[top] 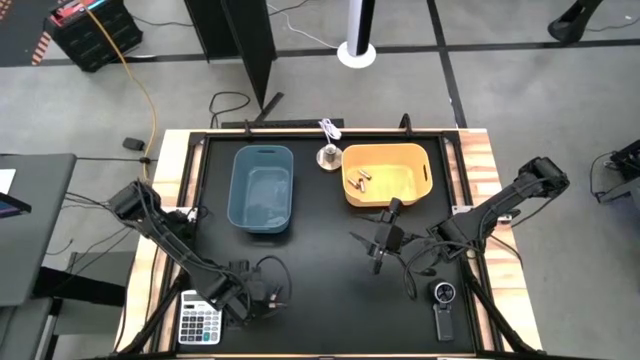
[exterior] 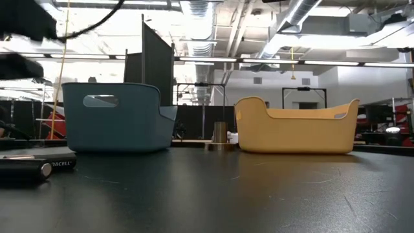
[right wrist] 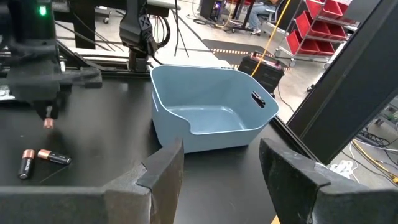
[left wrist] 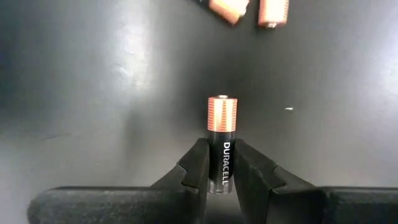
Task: Sort batteries
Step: Put the middle left black battery into the blue bin
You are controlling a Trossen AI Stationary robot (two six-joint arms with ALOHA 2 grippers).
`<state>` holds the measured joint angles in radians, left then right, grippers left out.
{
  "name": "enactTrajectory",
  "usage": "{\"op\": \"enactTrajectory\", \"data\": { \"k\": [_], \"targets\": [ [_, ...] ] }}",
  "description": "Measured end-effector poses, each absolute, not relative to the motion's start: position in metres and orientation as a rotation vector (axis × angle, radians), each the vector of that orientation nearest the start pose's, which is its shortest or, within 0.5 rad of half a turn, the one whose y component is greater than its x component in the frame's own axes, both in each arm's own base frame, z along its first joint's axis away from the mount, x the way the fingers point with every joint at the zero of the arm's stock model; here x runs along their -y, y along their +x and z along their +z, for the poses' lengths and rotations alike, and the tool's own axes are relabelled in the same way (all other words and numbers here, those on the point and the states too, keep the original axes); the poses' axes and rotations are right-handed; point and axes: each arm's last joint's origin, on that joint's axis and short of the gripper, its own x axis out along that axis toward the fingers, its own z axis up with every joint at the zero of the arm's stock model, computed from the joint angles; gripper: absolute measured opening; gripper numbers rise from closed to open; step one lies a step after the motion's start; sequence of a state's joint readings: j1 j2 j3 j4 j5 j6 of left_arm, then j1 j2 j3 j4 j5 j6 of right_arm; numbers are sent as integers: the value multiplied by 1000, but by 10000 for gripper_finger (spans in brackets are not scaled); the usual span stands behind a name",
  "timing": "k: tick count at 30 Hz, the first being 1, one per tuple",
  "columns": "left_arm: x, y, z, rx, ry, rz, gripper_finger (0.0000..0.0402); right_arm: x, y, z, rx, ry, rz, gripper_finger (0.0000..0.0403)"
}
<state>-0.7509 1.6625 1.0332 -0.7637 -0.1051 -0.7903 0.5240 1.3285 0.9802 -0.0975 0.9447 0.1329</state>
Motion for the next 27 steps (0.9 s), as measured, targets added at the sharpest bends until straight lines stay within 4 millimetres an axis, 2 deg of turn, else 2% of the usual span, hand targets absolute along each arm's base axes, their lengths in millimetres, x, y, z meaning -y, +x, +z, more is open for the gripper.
{"op": "enactTrajectory", "data": {
  "k": [4, 7, 11, 14, 21, 27],
  "targets": [
    [193, 214, 202, -1254, -90, -24, 50, -122, 258, 296, -304, -171, -434, 226],
    [181, 208, 228, -1112, -71, 13, 50, -122, 258, 296, -304, -171, -434, 226],
    [150, 200, 262, -913, -52, 182, 50, -122, 258, 296, -304, -171, -434, 226],
    [121, 195, 280, -816, -32, 318, 50, -122, 258, 296, -304, -171, -434, 226],
    [54, 198, 294, -859, 23, 511, 49, -122, 258, 296, -304, -171, -433, 226],
    [20, 206, 293, -922, 25, 570, 72, -122, 258, 296, -304, -172, -433, 226]
  ]
}}
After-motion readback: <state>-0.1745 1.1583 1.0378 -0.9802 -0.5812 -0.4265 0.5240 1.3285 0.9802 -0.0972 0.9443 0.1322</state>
